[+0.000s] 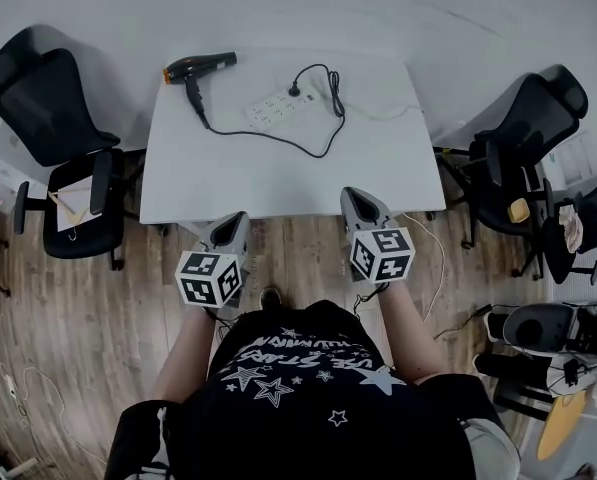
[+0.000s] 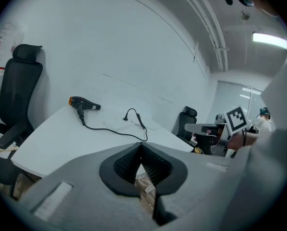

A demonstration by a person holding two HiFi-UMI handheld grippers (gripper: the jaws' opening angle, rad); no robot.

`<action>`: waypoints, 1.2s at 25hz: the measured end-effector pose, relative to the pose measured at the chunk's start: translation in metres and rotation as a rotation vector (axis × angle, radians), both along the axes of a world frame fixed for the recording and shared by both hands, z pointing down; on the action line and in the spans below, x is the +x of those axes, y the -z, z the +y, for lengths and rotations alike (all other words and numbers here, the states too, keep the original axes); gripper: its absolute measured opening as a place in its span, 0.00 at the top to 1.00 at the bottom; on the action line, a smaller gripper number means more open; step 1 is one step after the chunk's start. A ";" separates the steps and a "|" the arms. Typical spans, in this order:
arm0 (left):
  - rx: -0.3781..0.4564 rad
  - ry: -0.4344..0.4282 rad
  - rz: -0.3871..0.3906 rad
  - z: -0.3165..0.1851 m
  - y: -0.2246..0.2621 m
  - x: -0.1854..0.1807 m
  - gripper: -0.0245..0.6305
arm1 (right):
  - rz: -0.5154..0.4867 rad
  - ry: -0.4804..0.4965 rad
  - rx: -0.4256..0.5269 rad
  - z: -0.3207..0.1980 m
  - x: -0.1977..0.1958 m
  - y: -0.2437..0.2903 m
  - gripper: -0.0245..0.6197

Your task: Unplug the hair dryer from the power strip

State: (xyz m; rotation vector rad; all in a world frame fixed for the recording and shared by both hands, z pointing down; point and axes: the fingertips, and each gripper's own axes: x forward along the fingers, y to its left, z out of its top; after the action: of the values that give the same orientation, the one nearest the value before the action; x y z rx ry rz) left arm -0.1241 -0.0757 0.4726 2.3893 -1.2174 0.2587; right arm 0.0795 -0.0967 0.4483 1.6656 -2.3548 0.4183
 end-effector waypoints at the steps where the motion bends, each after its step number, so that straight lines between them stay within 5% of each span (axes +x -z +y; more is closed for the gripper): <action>1: -0.005 -0.003 0.000 -0.002 -0.002 -0.003 0.95 | 0.003 -0.007 -0.002 -0.002 -0.001 -0.001 0.95; 15: -0.023 -0.022 -0.006 -0.031 -0.010 -0.007 0.95 | 0.009 -0.044 -0.056 -0.026 0.011 -0.016 0.95; 30: -0.035 0.044 -0.024 -0.124 -0.013 0.002 0.95 | 0.002 0.046 -0.054 -0.143 0.012 -0.014 0.95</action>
State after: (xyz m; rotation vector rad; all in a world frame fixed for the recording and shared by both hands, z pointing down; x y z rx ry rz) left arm -0.1217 -0.1996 0.4853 2.3330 -1.2647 0.2928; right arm 0.0919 -0.2397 0.4622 1.5843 -2.3536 0.4669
